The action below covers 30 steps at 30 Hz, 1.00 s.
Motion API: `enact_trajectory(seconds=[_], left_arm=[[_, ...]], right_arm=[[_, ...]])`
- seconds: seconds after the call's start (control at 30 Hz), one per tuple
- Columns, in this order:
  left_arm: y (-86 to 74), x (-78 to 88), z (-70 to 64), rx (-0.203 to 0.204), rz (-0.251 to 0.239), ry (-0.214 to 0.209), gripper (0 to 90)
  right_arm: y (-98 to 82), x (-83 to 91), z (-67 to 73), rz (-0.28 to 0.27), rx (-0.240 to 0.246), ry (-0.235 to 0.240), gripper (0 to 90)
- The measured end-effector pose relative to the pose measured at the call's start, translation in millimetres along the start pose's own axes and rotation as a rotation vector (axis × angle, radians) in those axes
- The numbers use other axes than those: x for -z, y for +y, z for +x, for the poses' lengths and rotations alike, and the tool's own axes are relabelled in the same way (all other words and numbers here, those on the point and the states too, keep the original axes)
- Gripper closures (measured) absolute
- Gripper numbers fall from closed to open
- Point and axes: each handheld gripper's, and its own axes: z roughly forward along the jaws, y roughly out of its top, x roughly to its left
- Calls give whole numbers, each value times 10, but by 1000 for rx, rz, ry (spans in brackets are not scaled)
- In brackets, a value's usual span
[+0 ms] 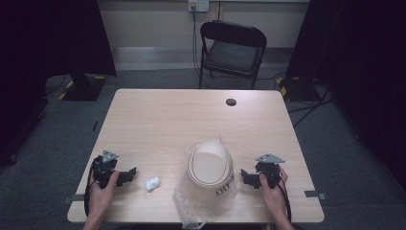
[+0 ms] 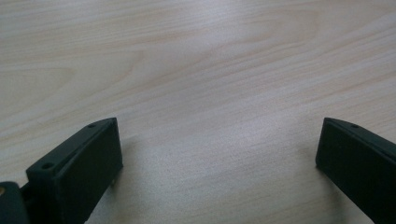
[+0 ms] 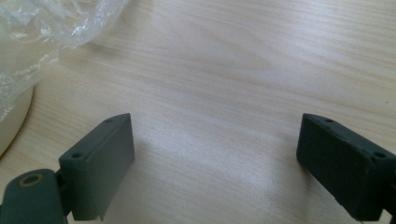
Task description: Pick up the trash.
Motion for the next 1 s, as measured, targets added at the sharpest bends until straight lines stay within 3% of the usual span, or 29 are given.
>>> enact_trajectory(seconds=[0.27, 0.33, 0.47, 0.6, 0.63, 0.67, 0.7, 0.73, 0.77, 0.83, 0.9, 0.97, 1.0], left_arm=[[-21, 26, -24, 2, -2, -6, 16], [-34, 49, -33, 24, -16, 13, 51], [-18, 88, -65, 4, -18, 12, 172], [-9, 148, -63, 17, -53, 18, 163], [-4, 174, -59, 26, -67, 10, 164], [12, 240, -54, 59, -81, -25, 163], [12, 240, -54, 59, -81, -25, 164], [24, 308, -61, 93, -121, -103, 163], [37, 333, -78, 103, -135, -113, 166], [51, 355, -102, 101, -145, -116, 173], [73, 386, -155, 100, -162, -186, 180], [76, 394, -170, 93, -168, -210, 190], [97, 416, -239, 69, -169, -200, 192]], right_arm=[[0, 0, 0, 0, 0, -1, 105], [0, 1, 1, 1, -2, -1, 105], [-1, 3, 5, 1, -4, -2, 106], [-2, 3, 5, 1, -5, -3, 105], [-2, 3, 5, 1, -5, -3, 105], [-2, 3, 5, 2, -5, -3, 106], [-2, 3, 5, 2, -5, -3, 106], [-2, 3, 5, 1, -5, -3, 105], [-2, 3, 5, 1, -5, -3, 105], [-2, 3, 5, 1, -5, -3, 105], [-2, 3, 5, 1, -5, -3, 105], [-2, 3, 5, 2, -5, -3, 105], [-1, 3, 6, 2, -7, -3, 105]])
